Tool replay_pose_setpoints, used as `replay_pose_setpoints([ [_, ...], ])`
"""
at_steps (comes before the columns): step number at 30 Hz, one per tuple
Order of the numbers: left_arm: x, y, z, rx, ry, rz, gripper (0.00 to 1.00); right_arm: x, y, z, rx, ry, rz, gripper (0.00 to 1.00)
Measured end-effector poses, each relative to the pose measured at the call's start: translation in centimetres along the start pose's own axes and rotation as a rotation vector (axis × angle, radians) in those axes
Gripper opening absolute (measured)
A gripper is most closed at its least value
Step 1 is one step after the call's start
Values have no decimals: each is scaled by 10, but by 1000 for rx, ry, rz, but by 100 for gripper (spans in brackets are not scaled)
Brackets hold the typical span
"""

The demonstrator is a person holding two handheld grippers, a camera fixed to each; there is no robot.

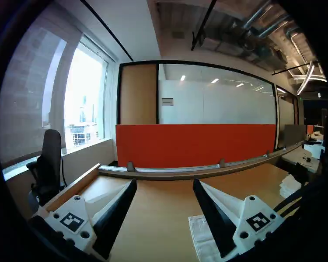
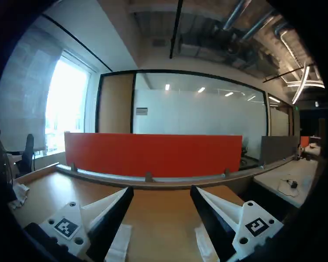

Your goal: Fold towel

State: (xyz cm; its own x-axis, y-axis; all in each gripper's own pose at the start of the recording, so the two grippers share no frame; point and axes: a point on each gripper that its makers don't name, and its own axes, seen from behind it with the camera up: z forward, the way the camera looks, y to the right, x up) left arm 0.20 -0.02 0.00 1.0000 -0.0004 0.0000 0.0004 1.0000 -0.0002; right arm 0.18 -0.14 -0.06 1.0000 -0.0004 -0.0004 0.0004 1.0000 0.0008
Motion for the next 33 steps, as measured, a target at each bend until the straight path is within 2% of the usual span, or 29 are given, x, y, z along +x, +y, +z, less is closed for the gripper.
replay_pose_setpoints([
  [8,16,1,-1,-20,-5,5,95,17,-14,-6,18,-4,-3,100],
  [17,14,11,-3,-79,-46,44,95,23,-30,-10,68,-19,-39,100],
  [26,-3,29,-7,-195,-123,105,95,4,-50,-8,185,-93,-98,100],
  [33,-22,49,-12,-304,-196,135,95,-19,-75,-15,332,-184,-162,100],
])
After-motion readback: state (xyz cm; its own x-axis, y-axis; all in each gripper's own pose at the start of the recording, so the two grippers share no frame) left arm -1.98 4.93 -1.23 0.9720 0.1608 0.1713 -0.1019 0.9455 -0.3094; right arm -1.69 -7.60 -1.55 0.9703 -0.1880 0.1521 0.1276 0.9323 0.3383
